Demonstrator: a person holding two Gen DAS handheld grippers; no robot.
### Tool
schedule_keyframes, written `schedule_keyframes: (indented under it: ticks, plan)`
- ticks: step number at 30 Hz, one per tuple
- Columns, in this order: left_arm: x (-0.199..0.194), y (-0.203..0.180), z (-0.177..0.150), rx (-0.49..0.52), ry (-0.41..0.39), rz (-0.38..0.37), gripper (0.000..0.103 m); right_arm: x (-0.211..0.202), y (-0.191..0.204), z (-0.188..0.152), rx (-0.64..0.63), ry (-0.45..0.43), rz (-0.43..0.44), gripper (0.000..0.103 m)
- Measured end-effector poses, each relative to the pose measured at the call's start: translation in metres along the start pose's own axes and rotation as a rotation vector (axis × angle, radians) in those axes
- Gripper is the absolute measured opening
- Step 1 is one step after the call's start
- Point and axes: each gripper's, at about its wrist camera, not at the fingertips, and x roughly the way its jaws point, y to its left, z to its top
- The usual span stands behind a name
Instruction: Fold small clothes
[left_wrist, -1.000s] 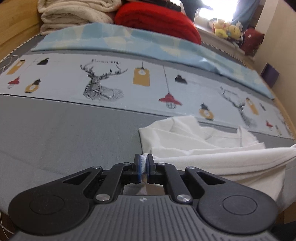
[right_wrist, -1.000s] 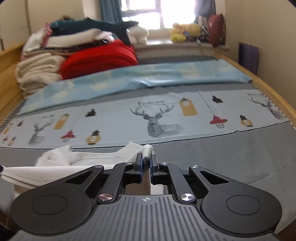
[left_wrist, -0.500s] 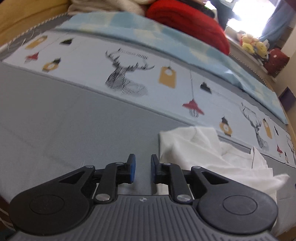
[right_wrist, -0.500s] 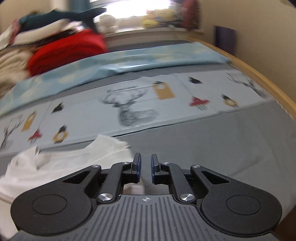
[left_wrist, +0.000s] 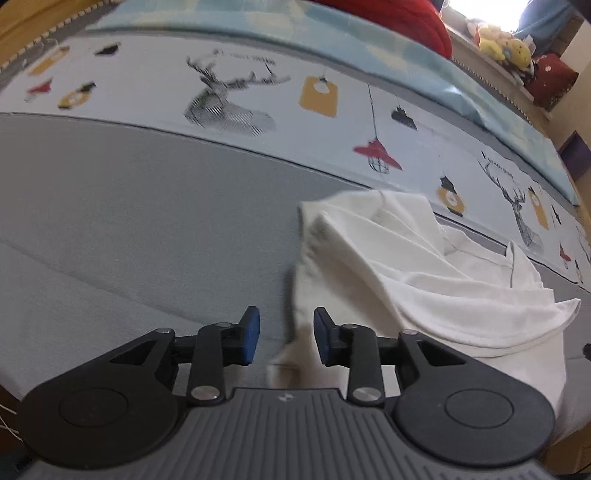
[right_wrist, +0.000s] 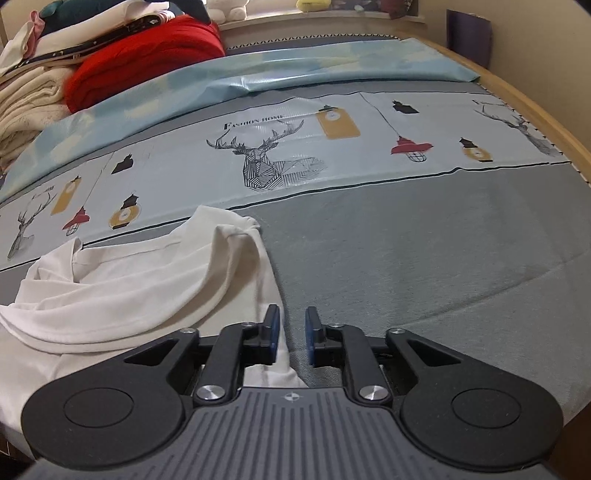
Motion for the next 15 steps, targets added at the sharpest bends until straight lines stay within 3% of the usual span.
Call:
schedule_keyframes:
  ticks: [2,4,6,9,11,13,15]
  plan:
    - [0.008,-0.018,0.007,0.104,0.008,0.077,0.036,0.004,0.003,0.003,0.014,0.0,0.002,0.023]
    - [0.013,-0.029,0.017,0.169,-0.012,0.099,0.038,0.01,0.009,0.005,0.012,0.012,0.015,0.023]
    - [0.02,-0.03,0.027,0.156,-0.024,0.059,0.046,0.018,0.017,0.008,-0.017,0.022,0.016,0.023]
    - [0.036,-0.026,0.029,0.116,-0.028,-0.018,0.047,0.03,0.027,0.011,-0.057,0.044,0.015,0.023]
    - [0.047,-0.027,0.033,0.108,0.006,0.004,0.046,0.038,0.031,0.013,-0.077,0.062,0.013,0.023]
    - [0.045,-0.028,0.038,0.091,-0.042,-0.017,0.046,0.047,0.034,0.016,-0.089,0.073,0.008,0.023]
    - [0.049,-0.03,0.041,0.084,-0.032,-0.024,0.045,0.056,0.035,0.021,-0.09,0.079,0.006,0.023]
